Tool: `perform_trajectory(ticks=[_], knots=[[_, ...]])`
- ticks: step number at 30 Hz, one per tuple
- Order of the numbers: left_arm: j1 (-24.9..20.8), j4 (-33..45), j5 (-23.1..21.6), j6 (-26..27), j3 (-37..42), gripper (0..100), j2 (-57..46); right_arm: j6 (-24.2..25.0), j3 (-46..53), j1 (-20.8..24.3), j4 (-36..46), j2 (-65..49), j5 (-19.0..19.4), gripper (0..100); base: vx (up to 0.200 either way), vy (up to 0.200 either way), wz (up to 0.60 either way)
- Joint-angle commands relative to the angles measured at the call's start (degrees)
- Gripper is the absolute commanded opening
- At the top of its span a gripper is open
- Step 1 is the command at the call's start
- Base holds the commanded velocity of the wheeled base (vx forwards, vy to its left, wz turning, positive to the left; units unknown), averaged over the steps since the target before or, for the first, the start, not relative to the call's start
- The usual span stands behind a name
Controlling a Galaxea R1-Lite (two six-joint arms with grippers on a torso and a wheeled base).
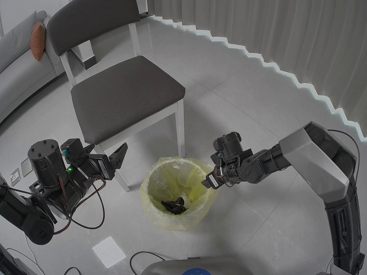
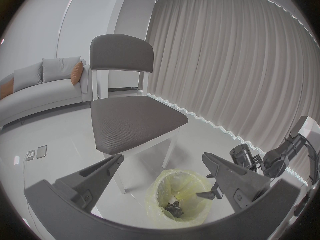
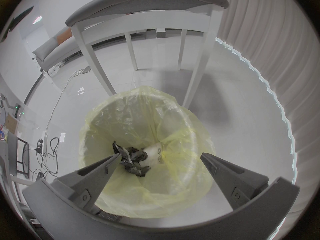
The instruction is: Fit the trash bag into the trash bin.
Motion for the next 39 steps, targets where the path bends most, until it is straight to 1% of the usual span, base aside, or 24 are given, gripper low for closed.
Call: perform_trajectory(ticks=[1,8,21,26,27,31,33,34,35,37,39], knots=[[-0.14,0.01,0.04,-0.03,0.04,100,0.19,-0.76,0.78,-3.45,-0.33,-0.14,-0.02,100,0.000,0.000,0.00],[-0.05,-0.08,0.04,-0.12,0.04,100,0.98,-0.85,-0.54,-4.94,-0.33,2.50,-0.02,100,0.000,0.000,0.00],[-0.05,-0.08,0.04,-0.12,0.04,100,1.33,-1.91,-1.06,-4.59,-0.33,5.93,-0.02,100,0.000,0.000,0.00],[0.04,-0.08,0.04,-0.12,-0.05,100,1.33,-2.08,-3.70,-4.24,-0.24,9.18,-0.02,100,0.000,0.000,0.00],[0.04,-0.08,0.04,-0.12,-0.05,100,1.33,-2.17,-5.72,-4.06,0.20,10.76,-0.11,100,0.000,0.000,0.00],[0.04,-0.08,0.04,-0.21,-0.05,100,1.42,-3.93,-8.80,-3.89,0.90,12.70,-0.02,100,0.000,0.000,0.00],[0.04,-0.08,0.04,-0.21,-0.05,100,1.42,-4.02,-9.15,-3.89,1.43,12.78,-0.02,100,0.000,0.000,0.00],[0.04,-0.08,-0.05,-0.21,-0.05,100,1.51,-3.84,-11.08,-3.89,3.98,13.14,-0.02,100,0.000,0.000,0.00],[0.04,-0.08,-0.05,-0.21,-0.05,100,1.68,-3.75,-11.87,-3.89,4.77,13.40,-0.11,100,0.000,0.000,0.00],[0.04,-0.08,0.04,-0.21,-0.05,100,1.86,-3.66,-12.93,-3.89,5.83,13.75,-0.46,100,0.000,0.000,0.00],[0.04,-0.08,0.04,-0.21,-0.05,100,1.86,-3.66,-13.54,-3.89,6.27,13.93,-1.95,100,0.000,0.000,0.00]])
